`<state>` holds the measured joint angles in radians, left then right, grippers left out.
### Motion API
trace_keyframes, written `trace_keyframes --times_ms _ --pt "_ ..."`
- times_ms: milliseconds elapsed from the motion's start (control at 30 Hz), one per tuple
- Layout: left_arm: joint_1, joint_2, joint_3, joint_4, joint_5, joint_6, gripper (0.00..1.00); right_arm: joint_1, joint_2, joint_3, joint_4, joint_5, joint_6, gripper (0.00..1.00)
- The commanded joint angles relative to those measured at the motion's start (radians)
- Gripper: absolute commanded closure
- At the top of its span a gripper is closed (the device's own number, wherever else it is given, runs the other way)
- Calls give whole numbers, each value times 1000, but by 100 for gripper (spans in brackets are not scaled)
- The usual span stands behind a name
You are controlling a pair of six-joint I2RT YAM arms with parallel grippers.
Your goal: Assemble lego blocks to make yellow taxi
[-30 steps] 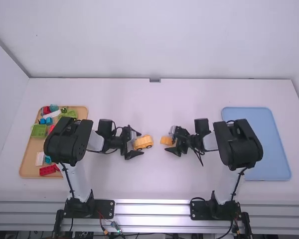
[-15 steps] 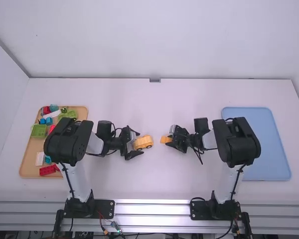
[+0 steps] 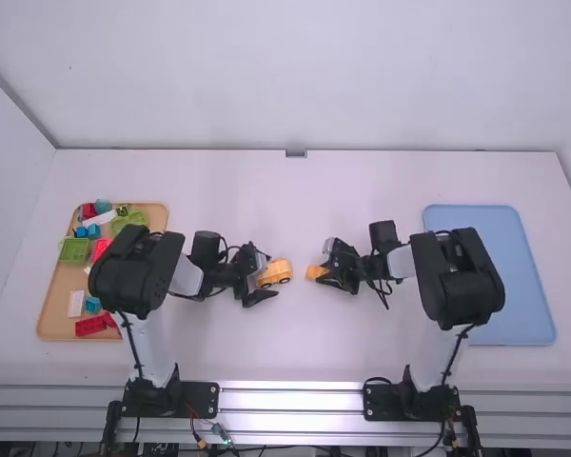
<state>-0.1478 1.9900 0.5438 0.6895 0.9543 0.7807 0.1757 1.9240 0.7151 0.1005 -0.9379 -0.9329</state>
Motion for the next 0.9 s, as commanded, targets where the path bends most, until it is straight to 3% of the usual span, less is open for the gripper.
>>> trace_keyframes --times_ms 0,200,500,667,867 --pt "-16 11 7 -1 -45 -4 2 18 -102 19 -31 -6 -72 96" --pt "-17 11 0 -4 -54 39 37 83 -175 19 -34 -8 -73 96" --pt "-22 11 9 -47 7 204 54 166 -175 21 8 -5 -59 96" --pt "-23 11 106 -249 51 289 70 166 -174 43 -19 -10 -59 96" --pt "-34 11 212 -437 55 365 69 166 -142 64 -15 -39 -59 97"
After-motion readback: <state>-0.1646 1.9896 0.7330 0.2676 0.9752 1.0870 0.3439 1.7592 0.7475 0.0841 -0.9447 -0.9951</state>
